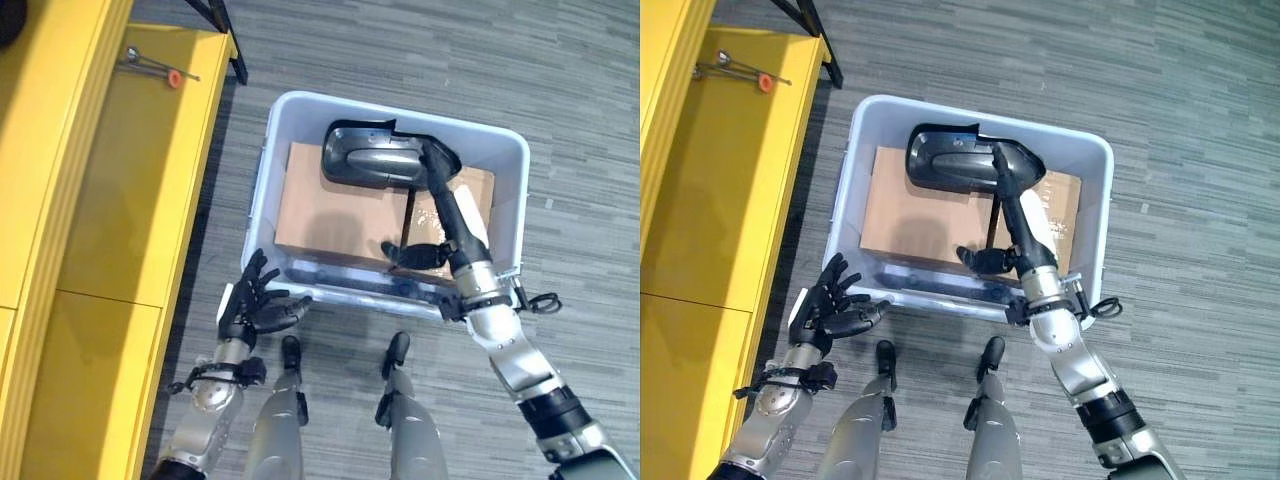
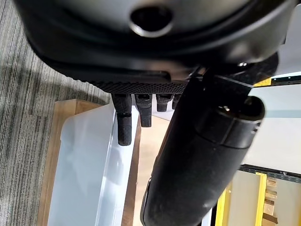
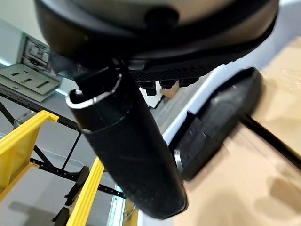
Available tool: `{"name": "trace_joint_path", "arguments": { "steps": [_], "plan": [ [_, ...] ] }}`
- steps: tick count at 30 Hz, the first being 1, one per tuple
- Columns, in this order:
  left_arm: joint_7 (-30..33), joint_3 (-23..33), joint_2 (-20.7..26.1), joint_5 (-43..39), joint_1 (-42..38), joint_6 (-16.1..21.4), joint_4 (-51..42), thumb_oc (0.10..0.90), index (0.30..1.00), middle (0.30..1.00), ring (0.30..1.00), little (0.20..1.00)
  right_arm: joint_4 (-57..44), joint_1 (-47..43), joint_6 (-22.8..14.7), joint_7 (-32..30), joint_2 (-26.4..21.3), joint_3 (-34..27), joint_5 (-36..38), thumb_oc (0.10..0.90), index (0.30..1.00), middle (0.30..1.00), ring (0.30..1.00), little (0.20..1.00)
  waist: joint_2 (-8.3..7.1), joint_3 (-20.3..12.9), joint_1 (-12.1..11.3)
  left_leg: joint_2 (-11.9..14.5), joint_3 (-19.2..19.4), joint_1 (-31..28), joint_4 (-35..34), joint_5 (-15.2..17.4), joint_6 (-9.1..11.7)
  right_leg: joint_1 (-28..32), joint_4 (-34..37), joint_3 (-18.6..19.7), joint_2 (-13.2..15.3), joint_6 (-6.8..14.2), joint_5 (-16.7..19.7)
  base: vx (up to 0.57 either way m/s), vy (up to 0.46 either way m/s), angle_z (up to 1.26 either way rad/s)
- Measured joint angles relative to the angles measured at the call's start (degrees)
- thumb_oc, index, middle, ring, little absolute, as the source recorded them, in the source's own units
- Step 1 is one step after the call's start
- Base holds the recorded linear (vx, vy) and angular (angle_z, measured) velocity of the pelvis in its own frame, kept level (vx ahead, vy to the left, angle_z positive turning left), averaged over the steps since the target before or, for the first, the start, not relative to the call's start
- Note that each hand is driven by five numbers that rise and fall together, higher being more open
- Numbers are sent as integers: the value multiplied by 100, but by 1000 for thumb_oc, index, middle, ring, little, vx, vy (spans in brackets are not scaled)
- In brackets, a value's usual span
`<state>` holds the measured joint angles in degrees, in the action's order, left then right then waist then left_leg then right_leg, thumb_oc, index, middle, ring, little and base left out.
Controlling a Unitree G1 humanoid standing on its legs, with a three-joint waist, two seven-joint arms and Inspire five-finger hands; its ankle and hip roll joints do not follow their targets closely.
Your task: Move parts from the plastic box to the shelf.
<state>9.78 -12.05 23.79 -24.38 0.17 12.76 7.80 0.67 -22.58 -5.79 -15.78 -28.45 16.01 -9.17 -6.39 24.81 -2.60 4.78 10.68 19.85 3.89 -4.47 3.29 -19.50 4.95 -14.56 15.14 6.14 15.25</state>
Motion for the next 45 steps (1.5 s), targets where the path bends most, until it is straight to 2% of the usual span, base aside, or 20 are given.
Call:
{"name": "trace_joint_path", "arguments": {
  "steps": [4, 7, 8, 11, 14, 24, 28, 33, 40, 45],
  "plan": [
    [25, 19, -23, 1, -153, 52, -178, 900, 1000, 1000, 1000, 1000, 114, -366, 111, -101, -239, 21, -415, 900, 1000, 1000, 1000, 1000, 2, 285, -77, 55, -23, 55, 21, 0, 18, -35, 0, -22, -54, -18, -12, -9, -17, 1],
    [105, 24, -36, 2, -186, 154, -331, 900, 1000, 1000, 1000, 1000, 467, -785, 253, -139, -345, 165, -662, 900, 1000, 1000, 1000, 1000, 1, 295, -100, 115, -95, 307, 80, -9, 64, -231, -1, -55, -112, -53, -6, -6, -22, 1],
    [105, 38, -39, 3, -239, 172, -383, 900, 1000, 1000, 1000, 1000, 664, -1005, 315, -140, -398, 206, -890, 900, 1000, 1000, 1000, 1000, 18, 398, -173, 149, -115, 326, 81, -15, 74, -244, 1, -67, -146, -66, -11, -8, -37, -1],
    [109, 47, -36, 4, -330, 275, -399, 900, 1000, 1000, 1000, 1000, 746, -1275, 444, -154, -693, 425, -1389, 900, 1000, 1000, 1000, 1000, 26, 410, -243, 195, -142, 498, 84, -43, 113, -395, -1, -102, -194, -99, -8, -1, -10, 1],
    [121, 53, -38, 6, -371, 313, -397, 900, 1000, 1000, 1000, 1000, 835, -1567, 491, -156, -784, 590, -1776, 900, 1000, 1000, 1000, 1000, 52, 450, -251, 228, -190, 524, 82, -47, 121, -399, -1, -157, -227, -119, -23, 6, -33, 4],
    [118, 8, -42, 33, -437, 401, -485, 900, 1000, 1000, 1000, 1000, 1182, -1881, 560, -147, -815, 837, -2013, 900, 1000, 1000, 1000, 1000, 81, 473, -295, 249, -313, 727, 93, -83, 161, -522, -1, -260, -254, -130, -37, 10, -9, 4],
    [113, -29, -48, 34, -463, 397, -590, 900, 1000, 1000, 1000, 1000, 1510, -2166, 628, -106, -868, 1043, -2132, 900, 1000, 1000, 1000, 1000, 90, 479, -384, 268, -350, 850, 113, -92, 165, -604, -1, -314, -269, -140, -31, 10, -5, 2],
    [113, -104, -47, 34, -508, 493, -624, 900, 1000, 1000, 1000, 1000, 1607, -2462, 641, -98, -945, 1052, -2162, 900, 1000, 1000, 1000, 1000, 154, 531, -423, 267, -396, 946, 139, -94, 166, -659, -2, -333, -272, -150, -40, 12, -4, 4],
    [116, -122, -49, 33, -537, 541, -737, 900, 1000, 1000, 1000, 1000, 2208, -2892, 707, -131, -986, 1141, -2158, 900, 1000, 1000, 1000, 1000, 167, 539, -466, 264, -454, 1152, 176, -102, 170, -825, -2, -360, -272, -154, -38, 8, 0, 2],
    [115, -123, -49, 33, -537, 662, -854, 900, 1000, 1000, 1000, 1000, 2273, -3033, 768, -148, -1073, 1142, -2118, 900, 1000, 1000, 1000, 1000, 176, 544, -504, 263, -465, 1348, 181, -131, 167, -1010, -2, -371, -274, -183, -10, -2, 1, 1]
  ]
}}
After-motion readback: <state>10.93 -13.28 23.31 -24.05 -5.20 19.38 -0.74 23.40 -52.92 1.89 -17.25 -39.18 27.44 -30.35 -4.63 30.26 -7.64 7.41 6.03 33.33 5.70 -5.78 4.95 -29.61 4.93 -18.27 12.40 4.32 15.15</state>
